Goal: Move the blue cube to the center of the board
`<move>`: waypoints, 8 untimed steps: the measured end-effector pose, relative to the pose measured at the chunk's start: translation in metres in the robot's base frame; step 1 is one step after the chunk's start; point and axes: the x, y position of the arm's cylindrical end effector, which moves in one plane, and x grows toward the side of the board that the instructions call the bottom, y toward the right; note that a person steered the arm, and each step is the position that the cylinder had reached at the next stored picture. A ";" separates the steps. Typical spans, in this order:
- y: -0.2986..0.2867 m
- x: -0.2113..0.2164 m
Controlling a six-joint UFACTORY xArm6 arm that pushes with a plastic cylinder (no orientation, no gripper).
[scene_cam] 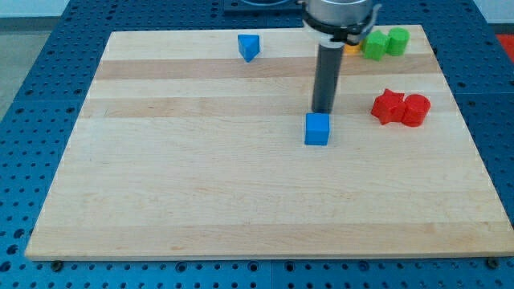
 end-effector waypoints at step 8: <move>-0.021 0.054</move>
